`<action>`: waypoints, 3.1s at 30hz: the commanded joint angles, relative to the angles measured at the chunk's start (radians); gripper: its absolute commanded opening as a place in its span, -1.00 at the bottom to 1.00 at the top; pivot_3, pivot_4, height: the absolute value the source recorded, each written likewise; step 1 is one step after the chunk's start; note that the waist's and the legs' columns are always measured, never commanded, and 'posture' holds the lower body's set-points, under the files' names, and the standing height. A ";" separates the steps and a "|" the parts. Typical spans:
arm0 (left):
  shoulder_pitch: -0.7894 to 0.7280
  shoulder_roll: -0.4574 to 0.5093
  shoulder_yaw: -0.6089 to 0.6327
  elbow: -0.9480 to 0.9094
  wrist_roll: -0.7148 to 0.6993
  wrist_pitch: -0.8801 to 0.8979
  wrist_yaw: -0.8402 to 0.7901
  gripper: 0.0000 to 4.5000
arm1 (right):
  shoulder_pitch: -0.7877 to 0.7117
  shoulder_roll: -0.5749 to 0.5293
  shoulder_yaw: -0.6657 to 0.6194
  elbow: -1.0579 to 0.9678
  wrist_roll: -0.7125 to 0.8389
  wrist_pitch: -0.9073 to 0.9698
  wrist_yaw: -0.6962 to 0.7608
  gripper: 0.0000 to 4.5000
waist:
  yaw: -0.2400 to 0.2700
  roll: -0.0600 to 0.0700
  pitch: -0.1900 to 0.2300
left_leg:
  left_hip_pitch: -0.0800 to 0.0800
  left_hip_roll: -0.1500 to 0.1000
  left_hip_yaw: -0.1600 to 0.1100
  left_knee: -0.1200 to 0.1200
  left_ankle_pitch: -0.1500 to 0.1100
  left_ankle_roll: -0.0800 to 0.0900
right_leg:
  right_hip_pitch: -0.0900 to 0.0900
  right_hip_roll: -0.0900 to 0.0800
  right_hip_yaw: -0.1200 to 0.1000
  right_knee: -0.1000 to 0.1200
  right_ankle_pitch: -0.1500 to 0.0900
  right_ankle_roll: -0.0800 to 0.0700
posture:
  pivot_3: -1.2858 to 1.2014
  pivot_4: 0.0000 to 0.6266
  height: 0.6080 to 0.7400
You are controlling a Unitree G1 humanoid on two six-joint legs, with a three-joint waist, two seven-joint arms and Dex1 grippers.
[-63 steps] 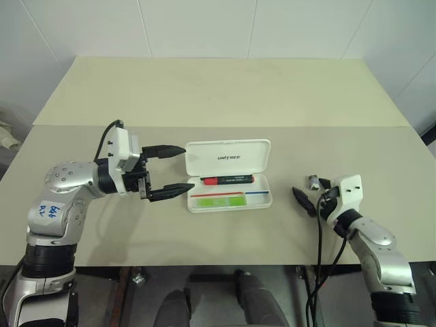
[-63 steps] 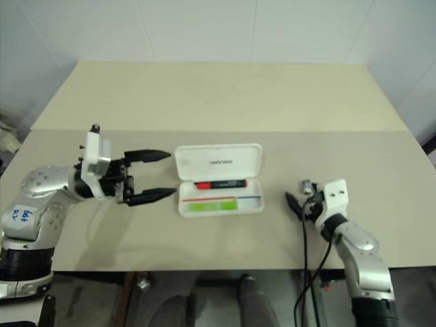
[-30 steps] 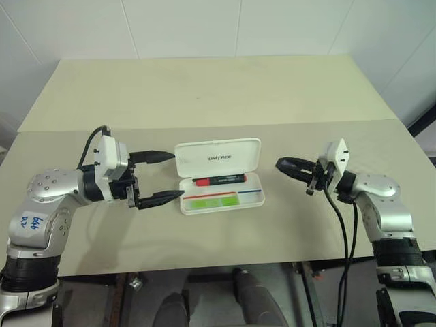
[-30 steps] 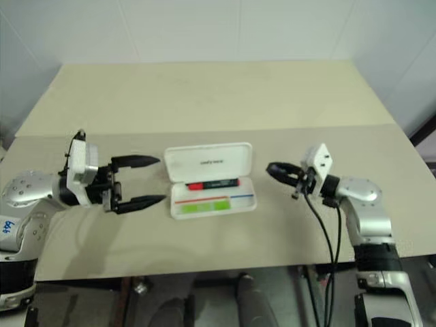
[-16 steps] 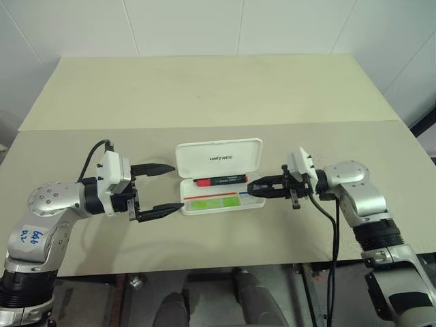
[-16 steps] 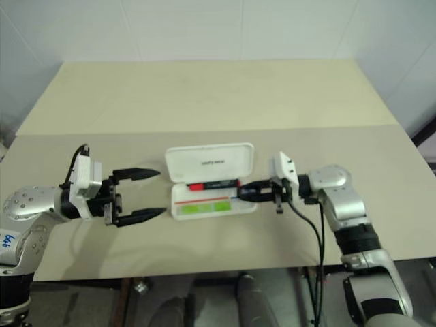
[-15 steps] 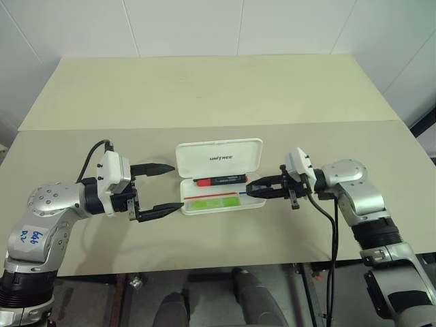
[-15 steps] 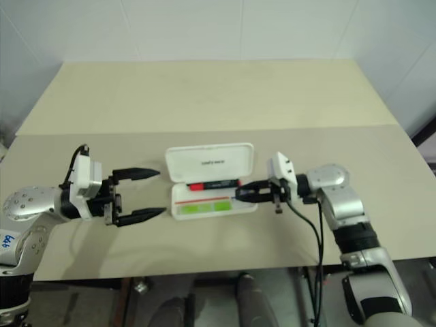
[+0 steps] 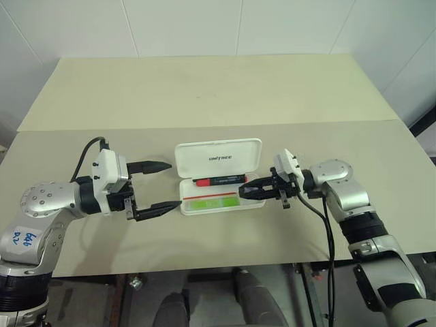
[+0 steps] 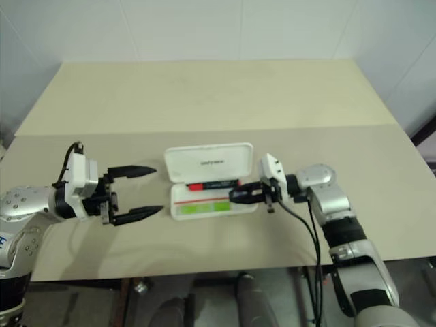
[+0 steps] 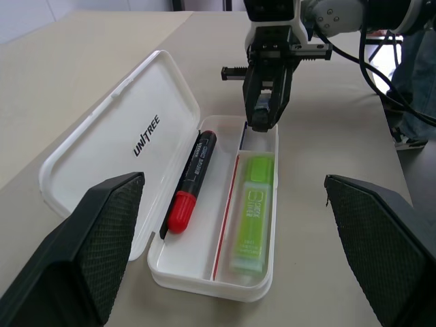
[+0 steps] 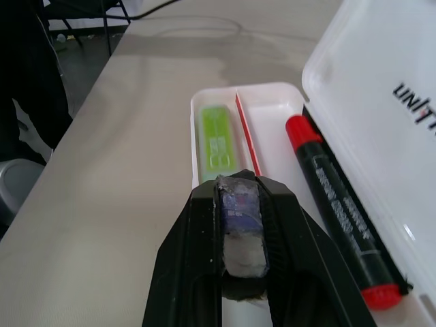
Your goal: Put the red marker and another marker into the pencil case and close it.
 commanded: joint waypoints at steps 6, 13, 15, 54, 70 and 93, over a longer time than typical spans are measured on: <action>0.004 0.018 0.029 -0.041 -0.022 0.003 0.005 1.00 | -0.029 0.007 -0.001 0.085 -0.035 -0.085 0.053 -0.82 | -0.001 0.000 0.000 | 0.000 0.000 0.000 0.000 0.000 0.000 | 0.000 0.000 0.000 0.001 0.000 0.000 | 0.03 -0.52 1.00; -0.009 0.017 0.022 -0.034 -0.018 0.000 0.005 1.00 | -0.041 0.011 -0.003 0.158 -0.058 -0.148 0.078 -0.82 | -0.001 0.000 0.000 | 0.000 0.000 0.000 0.000 0.000 0.000 | 0.000 0.000 0.000 0.001 0.000 0.000 | 0.03 -0.52 1.00; -0.012 0.016 0.021 -0.031 -0.017 -0.001 0.005 1.00 | -0.047 0.013 -0.003 0.183 -0.064 -0.169 0.080 -0.66 | -0.001 0.000 0.000 | 0.000 0.000 0.000 0.000 0.000 0.000 | 0.000 0.000 0.000 0.001 0.000 0.000 | 0.03 -0.52 1.00; -0.071 -0.027 0.037 0.221 -0.048 -0.061 -0.068 0.14 | 0.110 -0.197 -0.279 -0.296 0.171 0.206 -0.109 1.00 | 0.001 0.001 0.000 | 0.000 0.000 0.000 0.002 0.000 0.000 | 0.000 0.000 -0.001 0.002 0.000 0.000 | 0.03 -0.52 1.00; -0.148 -0.113 0.082 0.218 -0.081 -0.017 0.109 -0.98 | 0.130 -0.196 -0.259 -0.274 0.129 0.152 -0.140 1.00 | 0.006 0.000 0.000 | 0.000 0.000 0.000 0.003 0.000 0.000 | 0.000 0.000 -0.001 0.002 0.000 0.000 | 0.03 -0.52 1.00; -0.386 -0.199 -0.131 0.476 0.134 0.004 0.233 -0.98 | 0.140 -0.182 -0.253 -0.328 0.129 0.161 -0.181 1.00 | 0.009 0.000 0.000 | -0.001 0.000 -0.001 0.005 0.000 0.000 | 0.001 0.000 -0.001 0.003 0.001 0.001 | 0.03 -0.52 1.00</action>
